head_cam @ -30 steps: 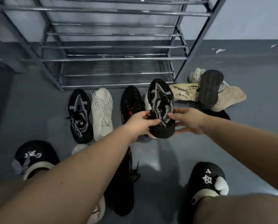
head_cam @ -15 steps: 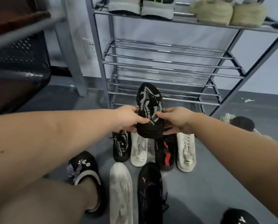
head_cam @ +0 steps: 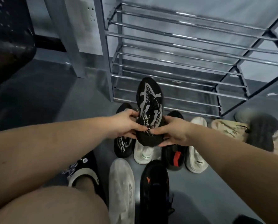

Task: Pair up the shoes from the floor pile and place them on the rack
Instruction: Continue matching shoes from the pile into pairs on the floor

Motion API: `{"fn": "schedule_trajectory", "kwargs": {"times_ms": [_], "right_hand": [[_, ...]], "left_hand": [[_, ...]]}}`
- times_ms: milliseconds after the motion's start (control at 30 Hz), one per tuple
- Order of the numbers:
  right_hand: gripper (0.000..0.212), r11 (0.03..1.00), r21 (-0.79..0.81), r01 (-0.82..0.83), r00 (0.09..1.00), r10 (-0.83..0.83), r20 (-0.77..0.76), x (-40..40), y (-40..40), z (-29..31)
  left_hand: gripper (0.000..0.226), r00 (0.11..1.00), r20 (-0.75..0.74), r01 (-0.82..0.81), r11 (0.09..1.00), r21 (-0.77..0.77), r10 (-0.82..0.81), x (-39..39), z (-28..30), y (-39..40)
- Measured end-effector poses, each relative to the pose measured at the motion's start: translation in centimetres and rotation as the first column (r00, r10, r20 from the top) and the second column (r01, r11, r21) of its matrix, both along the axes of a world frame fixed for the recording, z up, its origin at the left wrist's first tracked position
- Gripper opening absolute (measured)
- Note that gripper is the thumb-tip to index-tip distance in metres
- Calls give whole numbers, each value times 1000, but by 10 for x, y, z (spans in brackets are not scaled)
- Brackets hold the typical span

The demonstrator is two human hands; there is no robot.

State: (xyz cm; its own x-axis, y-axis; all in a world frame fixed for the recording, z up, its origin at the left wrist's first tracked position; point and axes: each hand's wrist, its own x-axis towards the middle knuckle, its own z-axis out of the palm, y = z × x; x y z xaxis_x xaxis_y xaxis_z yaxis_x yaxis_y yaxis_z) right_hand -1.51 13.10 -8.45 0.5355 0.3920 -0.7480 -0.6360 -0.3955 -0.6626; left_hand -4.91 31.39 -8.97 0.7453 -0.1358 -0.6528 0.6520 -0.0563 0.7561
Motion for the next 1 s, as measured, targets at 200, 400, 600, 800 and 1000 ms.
{"fn": "schedule_trajectory", "kwargs": {"times_ms": [200,400,600,800,1000], "right_hand": [[54,998,18,61,989,-58,-134,-12,-7,-59],[62,989,16,150,970,-144,-198,-20,-4,-93],[67,960,-5,279,943,-275,-185,-14,4,-114],[67,955,-28,297,937,-297,-187,-17,-3,-129],[72,953,-40,301,935,-303,-183,-17,4,-135]], "left_hand": [[65,999,-46,4,1000,-1,-4,-7,-54,-1],[65,994,-109,8,1000,1,-8,-13,-87,-2],[55,988,-82,-122,983,139,134,-7,-112,19],[90,945,-204,-136,876,463,255,-29,-147,46],[96,948,-244,-91,907,412,206,-37,-164,38]]}}
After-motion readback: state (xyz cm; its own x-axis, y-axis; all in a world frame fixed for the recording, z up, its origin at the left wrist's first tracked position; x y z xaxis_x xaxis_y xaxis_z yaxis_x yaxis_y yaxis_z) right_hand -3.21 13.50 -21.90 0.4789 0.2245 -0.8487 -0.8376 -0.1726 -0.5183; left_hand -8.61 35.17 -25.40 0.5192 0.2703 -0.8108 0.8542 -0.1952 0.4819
